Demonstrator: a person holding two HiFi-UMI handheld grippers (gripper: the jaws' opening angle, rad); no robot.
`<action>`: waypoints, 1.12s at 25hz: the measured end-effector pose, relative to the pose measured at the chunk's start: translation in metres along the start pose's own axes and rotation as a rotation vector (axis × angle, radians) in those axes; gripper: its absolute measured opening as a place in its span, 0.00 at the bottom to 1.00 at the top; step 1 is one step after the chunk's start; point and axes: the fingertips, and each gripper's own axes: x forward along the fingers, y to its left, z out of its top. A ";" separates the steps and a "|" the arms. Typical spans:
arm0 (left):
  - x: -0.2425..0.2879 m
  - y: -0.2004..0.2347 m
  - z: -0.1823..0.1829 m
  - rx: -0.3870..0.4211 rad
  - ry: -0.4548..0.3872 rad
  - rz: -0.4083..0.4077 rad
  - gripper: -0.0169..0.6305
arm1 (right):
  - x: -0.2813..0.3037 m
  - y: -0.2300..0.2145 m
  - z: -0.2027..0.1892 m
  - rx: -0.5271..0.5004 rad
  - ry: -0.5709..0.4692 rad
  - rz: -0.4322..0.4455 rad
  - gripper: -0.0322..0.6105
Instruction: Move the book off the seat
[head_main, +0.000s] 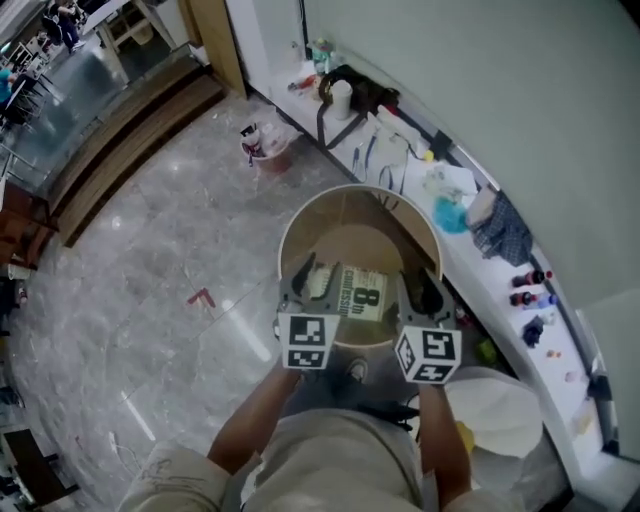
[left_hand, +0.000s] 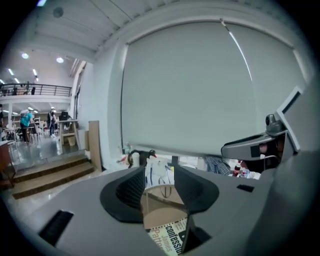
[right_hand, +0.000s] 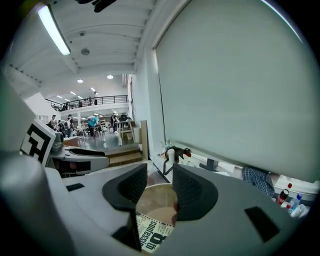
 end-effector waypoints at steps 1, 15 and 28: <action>-0.005 -0.001 0.013 0.004 -0.026 0.003 0.31 | -0.006 0.001 0.011 -0.004 -0.022 0.001 0.30; -0.044 -0.007 0.109 0.069 -0.281 0.037 0.30 | -0.042 0.007 0.108 -0.045 -0.271 0.037 0.30; -0.048 0.004 0.132 0.108 -0.323 0.071 0.19 | -0.032 0.031 0.125 -0.082 -0.302 0.112 0.26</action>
